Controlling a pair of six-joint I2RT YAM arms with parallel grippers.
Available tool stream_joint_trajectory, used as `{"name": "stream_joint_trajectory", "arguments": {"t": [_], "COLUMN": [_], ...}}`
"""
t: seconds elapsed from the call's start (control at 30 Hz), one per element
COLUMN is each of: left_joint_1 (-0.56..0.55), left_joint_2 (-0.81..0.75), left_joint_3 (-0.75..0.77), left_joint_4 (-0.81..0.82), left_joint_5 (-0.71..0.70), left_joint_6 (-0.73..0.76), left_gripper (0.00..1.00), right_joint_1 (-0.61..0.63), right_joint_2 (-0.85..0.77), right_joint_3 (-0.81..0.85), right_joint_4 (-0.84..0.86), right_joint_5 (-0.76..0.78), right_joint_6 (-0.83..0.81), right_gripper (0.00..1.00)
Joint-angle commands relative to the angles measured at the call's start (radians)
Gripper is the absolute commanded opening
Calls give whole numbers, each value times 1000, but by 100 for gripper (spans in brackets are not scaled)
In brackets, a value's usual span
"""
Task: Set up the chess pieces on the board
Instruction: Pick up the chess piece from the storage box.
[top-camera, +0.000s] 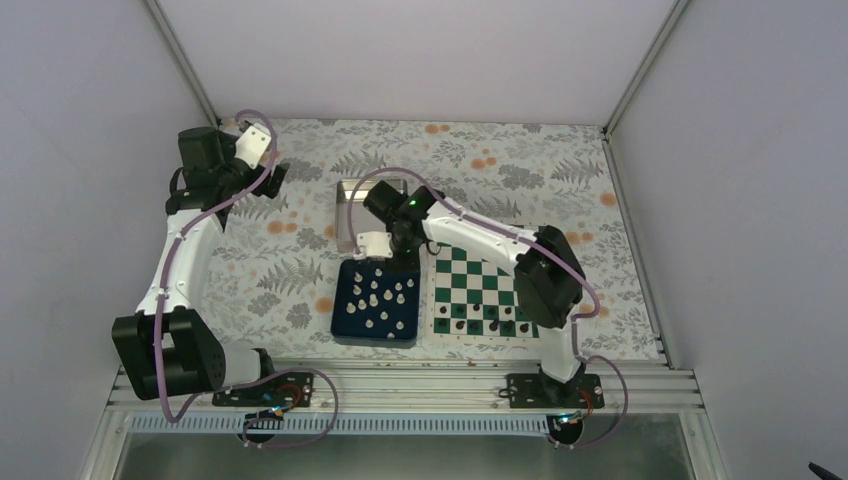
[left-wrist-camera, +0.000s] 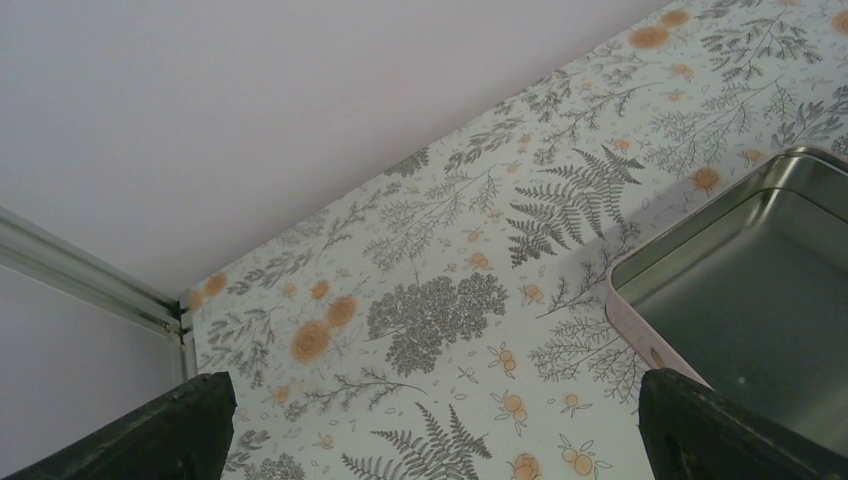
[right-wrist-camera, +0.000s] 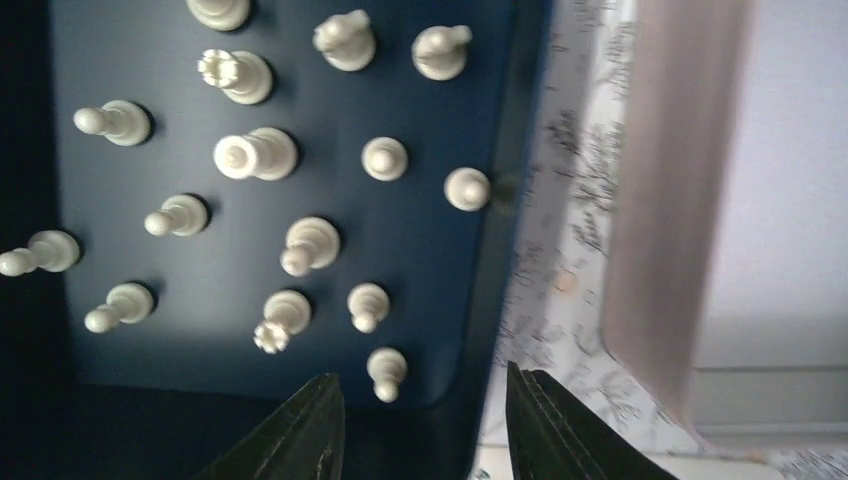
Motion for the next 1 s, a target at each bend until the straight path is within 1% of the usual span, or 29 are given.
{"name": "stream_joint_trajectory", "arguments": {"t": [0.0,0.47,0.8,0.87,0.97], "left_joint_1": [5,5,5,5,5], "left_joint_2": [-22,-11,-13,-15,-13], "left_joint_3": [-18,-33,-40,-41,-39], "left_joint_4": [25,33,33,34,33], "left_joint_5": [1,-6,-13,-10,-7], "left_joint_6": [0,12,23,23,23], "left_gripper": [100,100,100,100,100], "right_joint_1": [51,124,129,129,129], "right_joint_2": [46,118,164,167,162], "right_joint_3": [-17,-56,-69,-76,-74], "right_joint_4": [-3,39,80,92,93], "right_joint_5": [-25,-40,-5,3,3], "right_joint_6": [23,34,36,41,46], "right_gripper": [43,40,35,31,18]}}
